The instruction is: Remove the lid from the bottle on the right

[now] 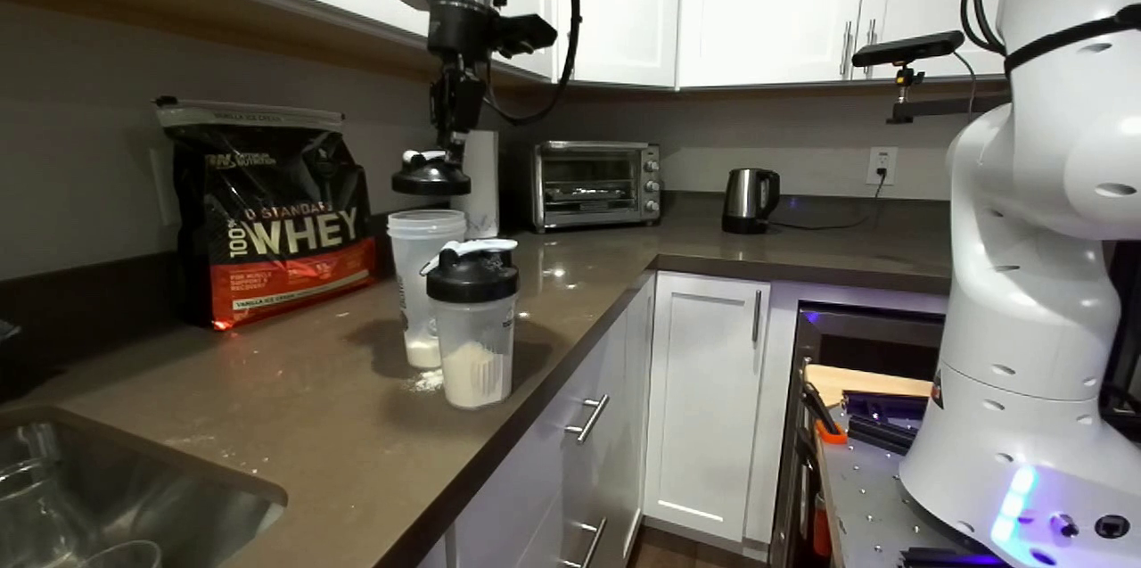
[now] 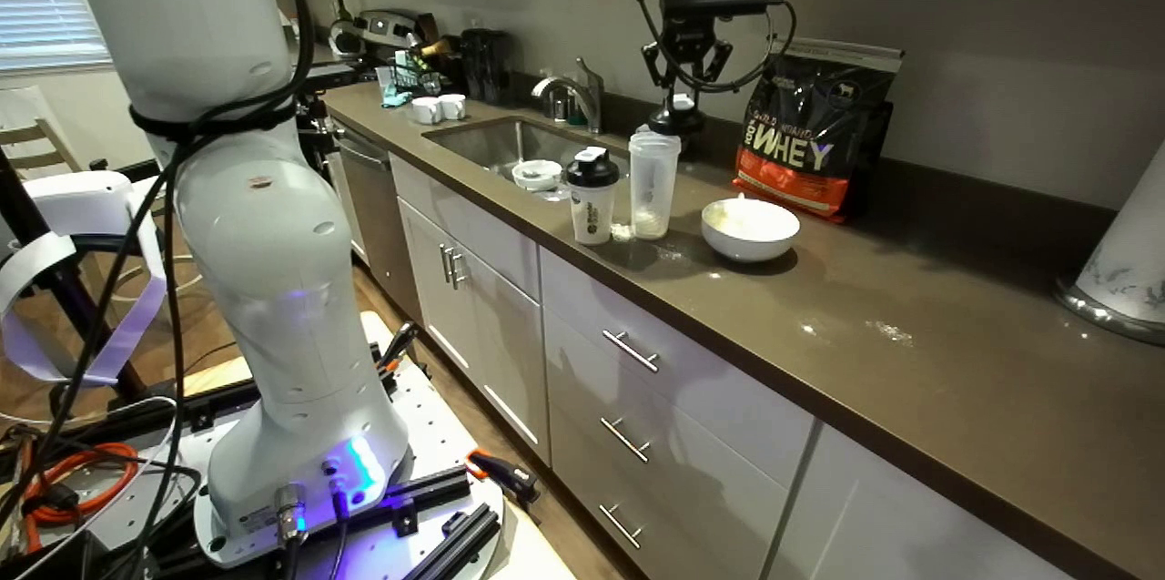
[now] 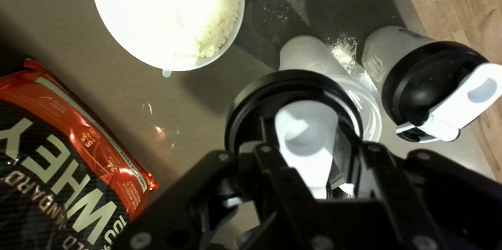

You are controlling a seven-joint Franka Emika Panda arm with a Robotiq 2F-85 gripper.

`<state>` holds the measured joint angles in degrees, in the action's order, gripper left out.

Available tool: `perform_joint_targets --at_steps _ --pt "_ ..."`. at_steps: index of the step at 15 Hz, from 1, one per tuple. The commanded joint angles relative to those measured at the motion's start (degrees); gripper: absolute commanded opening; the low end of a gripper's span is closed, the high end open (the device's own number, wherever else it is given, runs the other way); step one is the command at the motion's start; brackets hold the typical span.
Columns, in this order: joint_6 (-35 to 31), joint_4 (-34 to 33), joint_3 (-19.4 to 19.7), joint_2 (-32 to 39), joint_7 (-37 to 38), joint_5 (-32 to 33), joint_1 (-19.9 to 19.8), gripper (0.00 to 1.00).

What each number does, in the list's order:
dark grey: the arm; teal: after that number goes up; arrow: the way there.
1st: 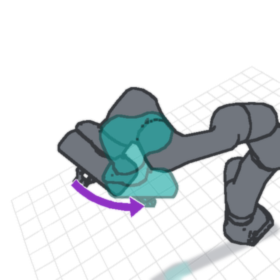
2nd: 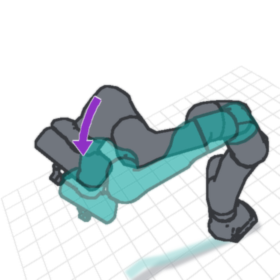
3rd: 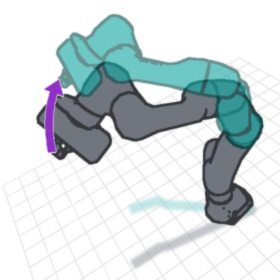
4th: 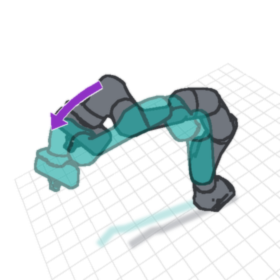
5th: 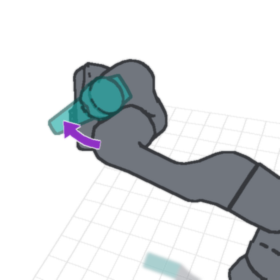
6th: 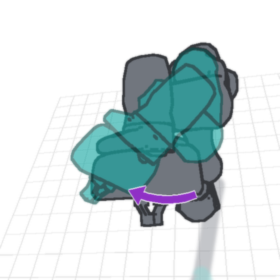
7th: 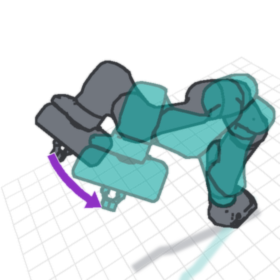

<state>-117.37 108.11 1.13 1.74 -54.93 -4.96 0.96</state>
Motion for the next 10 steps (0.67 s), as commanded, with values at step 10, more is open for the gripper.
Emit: perform_joint_targets --at_steps 10 --pt "0.1 1.2 5.1 0.7 0.9 2.0 -6.4 0.13"
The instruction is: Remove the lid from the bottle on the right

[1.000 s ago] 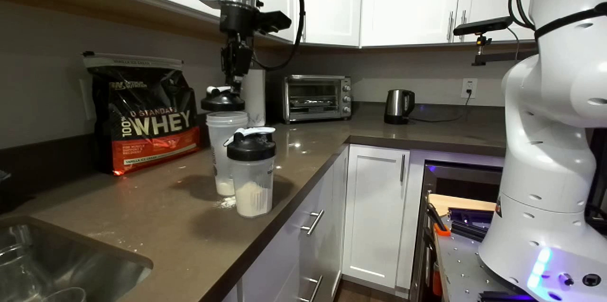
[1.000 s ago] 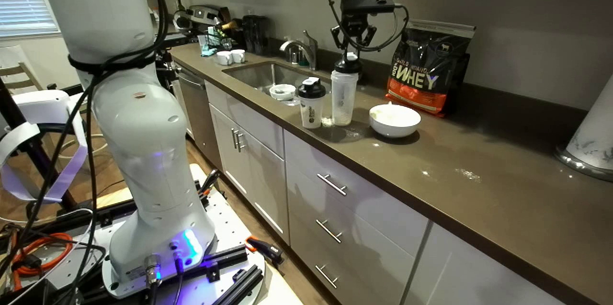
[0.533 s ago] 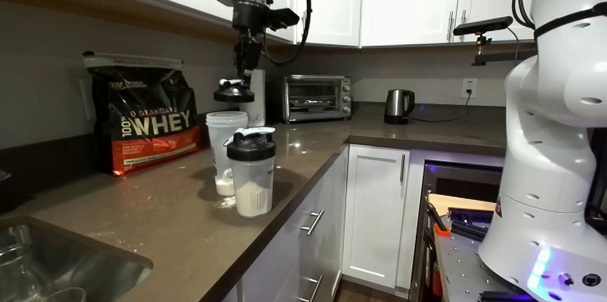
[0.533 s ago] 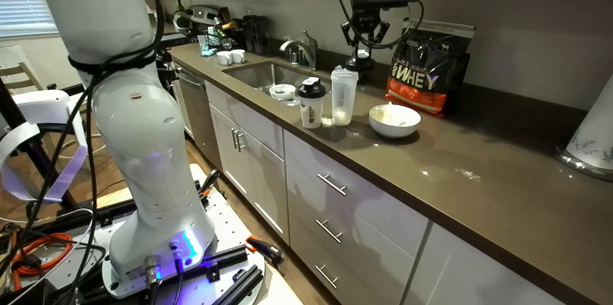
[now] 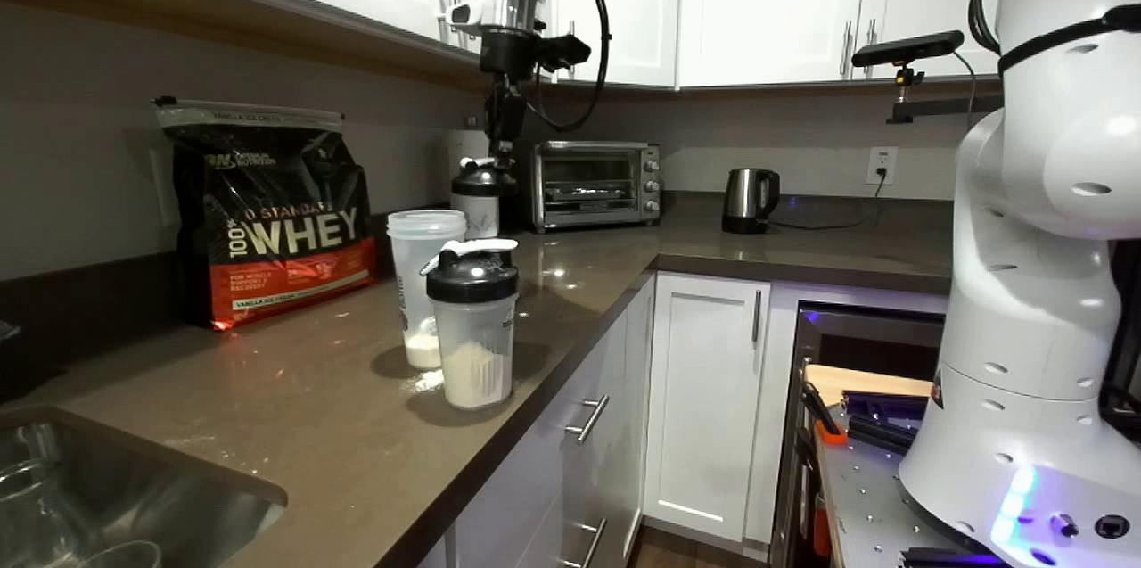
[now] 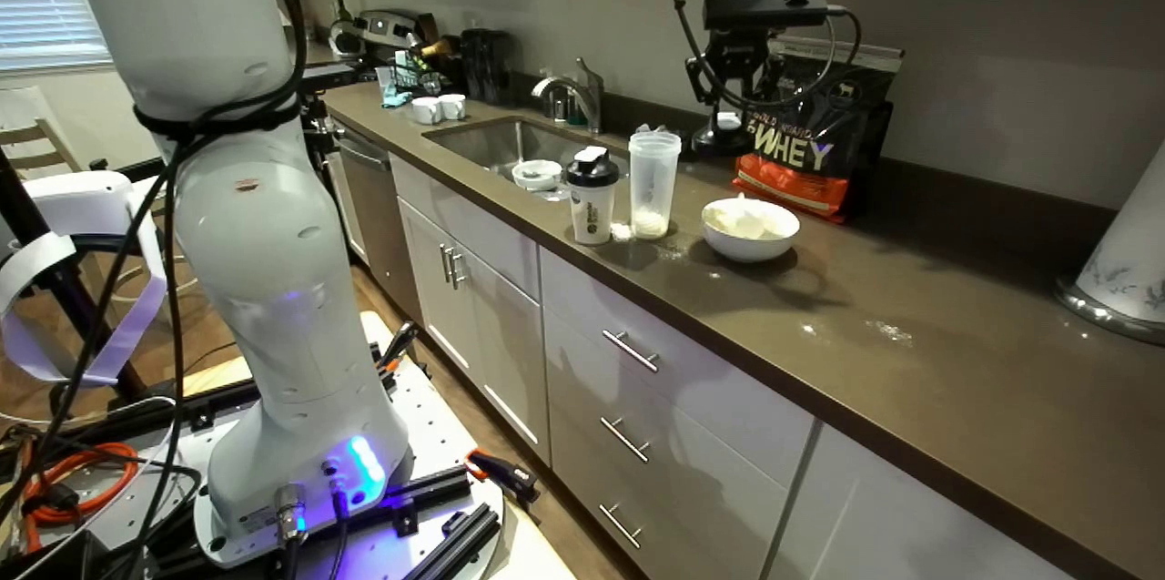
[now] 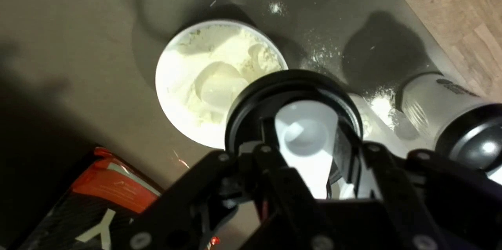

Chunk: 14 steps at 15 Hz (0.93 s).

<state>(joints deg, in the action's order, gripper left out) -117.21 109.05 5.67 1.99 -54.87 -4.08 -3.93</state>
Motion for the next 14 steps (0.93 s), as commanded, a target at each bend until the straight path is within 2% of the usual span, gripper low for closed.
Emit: perform_joint_targets --at_steps 1,14 --pt "-0.2 0.2 1.0 0.8 1.1 1.1 -2.1 0.13" --pt "-5.8 -2.6 4.2 10.3 5.6 1.3 -7.6 0.13"
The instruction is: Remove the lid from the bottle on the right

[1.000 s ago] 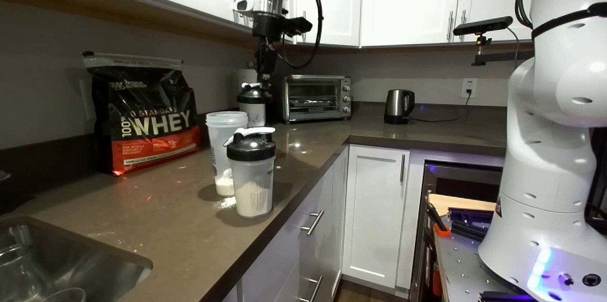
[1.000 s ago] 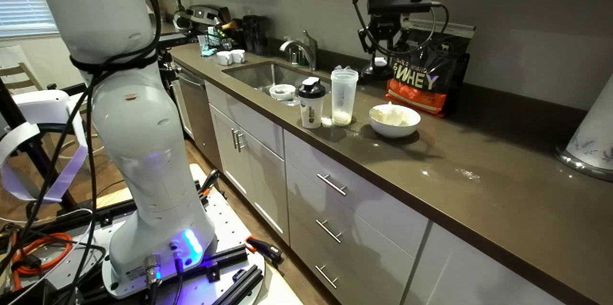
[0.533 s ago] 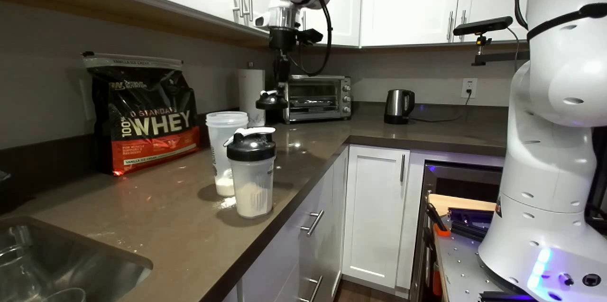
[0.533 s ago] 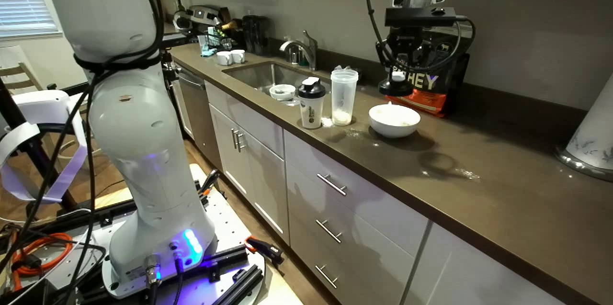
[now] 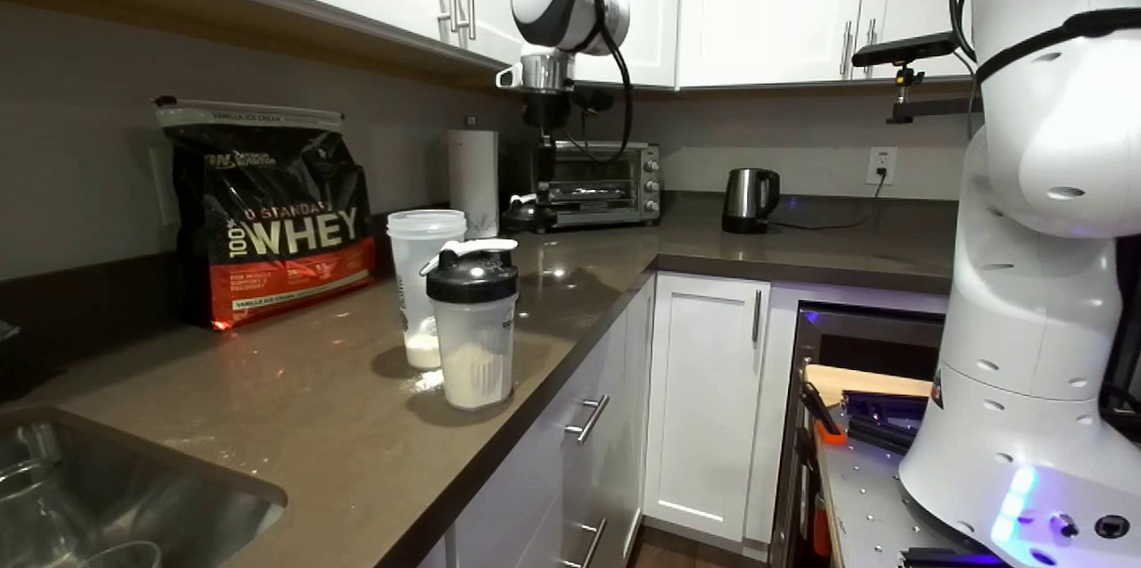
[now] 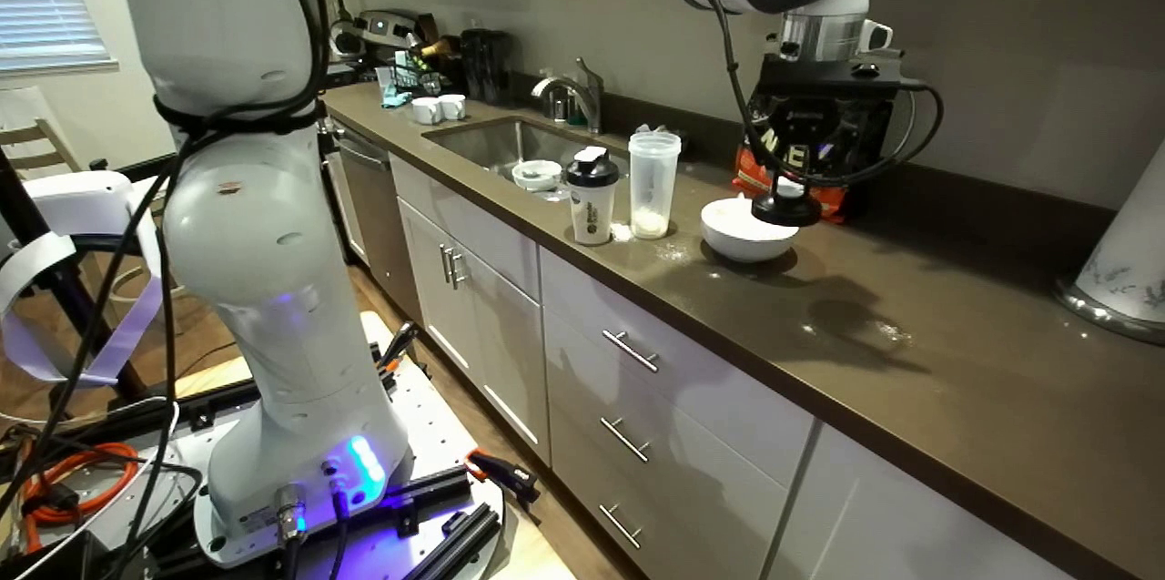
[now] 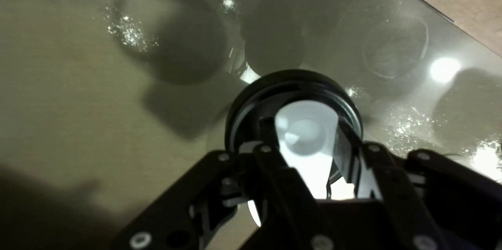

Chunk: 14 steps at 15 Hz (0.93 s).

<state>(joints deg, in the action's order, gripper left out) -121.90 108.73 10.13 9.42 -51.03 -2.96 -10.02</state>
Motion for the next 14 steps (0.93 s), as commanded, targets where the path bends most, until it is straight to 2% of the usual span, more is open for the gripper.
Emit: perform_joint_targets --at_steps 1,7,14 --pt "-1.3 -2.7 -0.3 3.8 1.8 -0.1 -2.0 0.13" --pt "-2.6 -7.2 -1.4 9.8 1.5 -1.7 -4.2 0.13" --pt "-2.4 -15.9 -3.6 18.7 1.6 -2.5 -6.2 0.13"
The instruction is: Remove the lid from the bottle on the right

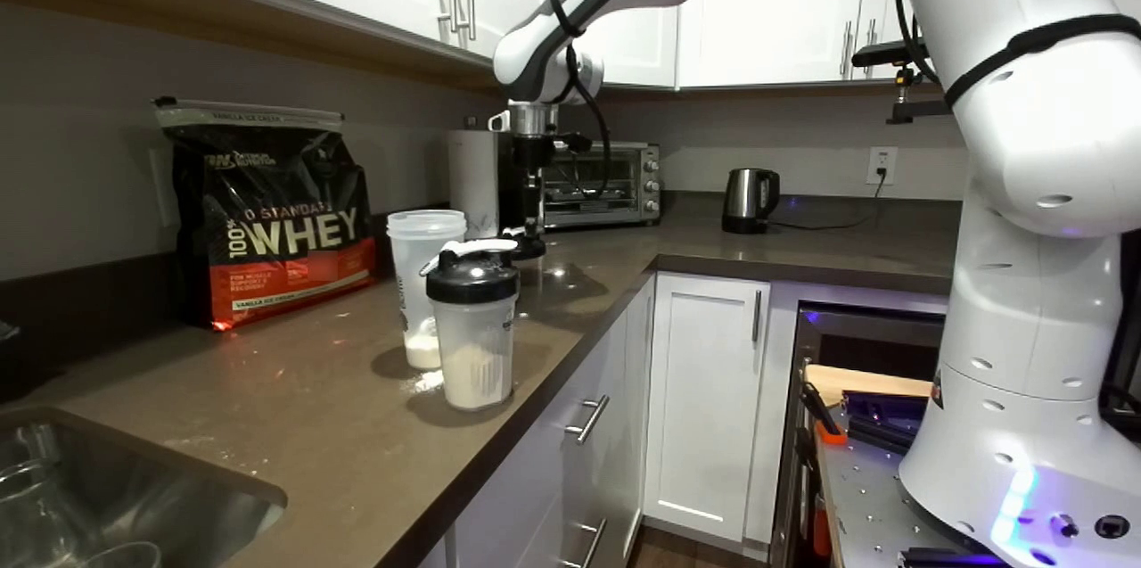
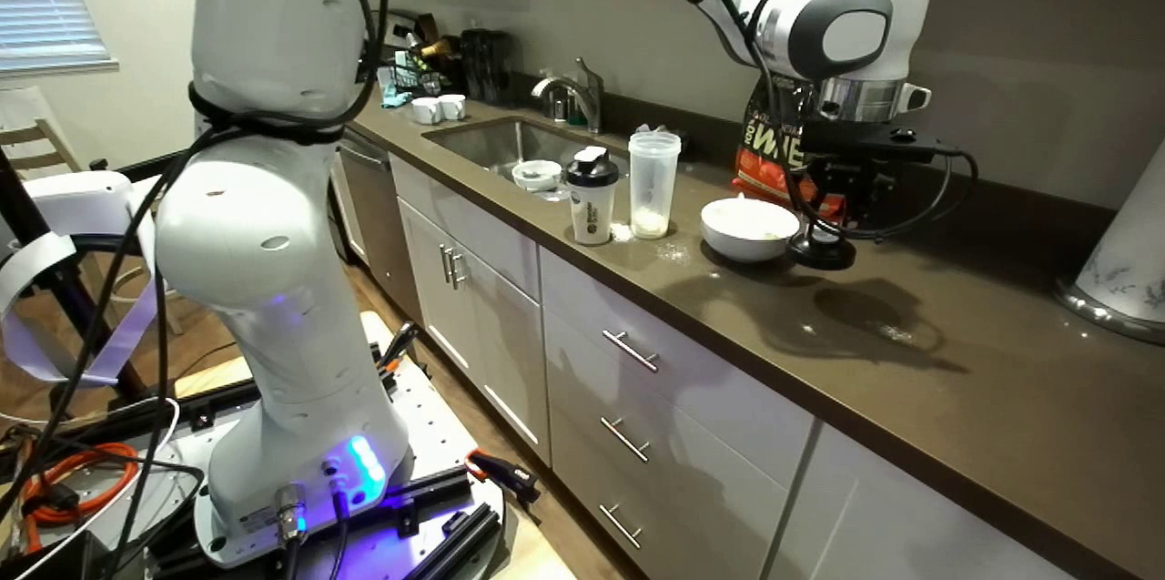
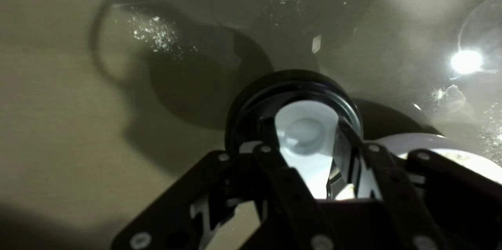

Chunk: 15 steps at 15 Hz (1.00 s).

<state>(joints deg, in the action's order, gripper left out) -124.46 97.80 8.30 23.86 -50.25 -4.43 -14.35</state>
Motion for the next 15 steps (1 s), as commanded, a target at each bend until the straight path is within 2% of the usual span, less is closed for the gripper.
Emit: perform_joint_targets --at_steps 1,3,4,6,10,12,15 --pt "0.2 -6.0 -2.0 5.3 0.9 -1.0 -2.2 0.13" --pt "0.6 -7.5 -2.7 6.9 0.9 -1.2 -2.9 0.13" --pt "1.0 -8.0 -2.9 7.3 1.1 -1.0 -3.1 0.63" --pt "1.6 -7.8 -3.2 6.9 1.0 -0.6 -3.5 0.69" --pt "2.1 -4.6 -3.3 2.7 0.6 -0.2 -3.6 0.95" --pt "2.4 -2.9 -3.3 0.2 0.2 -0.5 -3.7 1.0" --pt "3.9 0.4 -3.2 -4.5 -0.9 -0.8 -3.6 1.0"
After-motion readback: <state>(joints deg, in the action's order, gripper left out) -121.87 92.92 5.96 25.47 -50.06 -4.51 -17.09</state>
